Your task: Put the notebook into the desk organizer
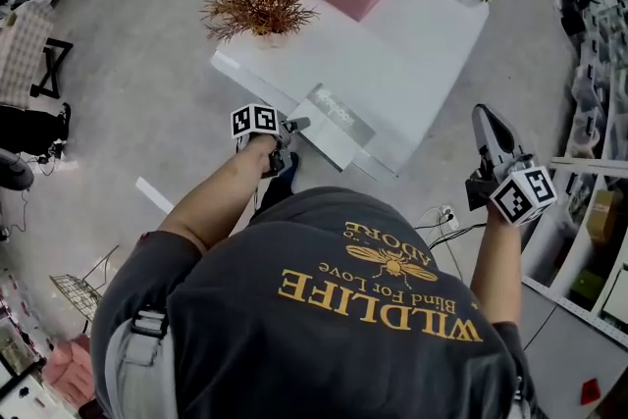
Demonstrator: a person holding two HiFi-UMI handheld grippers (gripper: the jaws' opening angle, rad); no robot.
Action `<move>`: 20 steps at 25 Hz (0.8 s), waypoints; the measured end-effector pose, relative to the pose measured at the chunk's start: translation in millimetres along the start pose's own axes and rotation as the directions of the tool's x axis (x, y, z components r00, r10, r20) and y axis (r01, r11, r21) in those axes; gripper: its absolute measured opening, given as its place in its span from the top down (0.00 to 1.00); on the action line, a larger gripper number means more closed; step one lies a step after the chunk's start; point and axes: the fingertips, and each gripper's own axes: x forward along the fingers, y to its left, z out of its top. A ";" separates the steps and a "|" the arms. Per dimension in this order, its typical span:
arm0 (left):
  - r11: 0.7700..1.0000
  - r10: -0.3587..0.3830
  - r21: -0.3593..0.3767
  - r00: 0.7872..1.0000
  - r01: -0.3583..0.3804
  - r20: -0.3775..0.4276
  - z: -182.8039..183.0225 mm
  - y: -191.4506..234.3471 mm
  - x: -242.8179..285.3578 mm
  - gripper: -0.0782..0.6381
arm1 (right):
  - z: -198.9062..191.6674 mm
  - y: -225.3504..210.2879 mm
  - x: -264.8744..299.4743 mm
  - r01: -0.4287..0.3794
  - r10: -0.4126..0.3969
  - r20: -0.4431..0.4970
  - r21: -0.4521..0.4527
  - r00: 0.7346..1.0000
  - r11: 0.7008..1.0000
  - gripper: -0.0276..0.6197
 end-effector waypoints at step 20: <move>1.000 -0.006 -0.021 0.997 0.008 0.072 -10.5 -50.8 -32.9 0.88 | 7.4 -33.4 -25.5 -0.020 0.019 0.067 0.003 0.998 1.000 0.96</move>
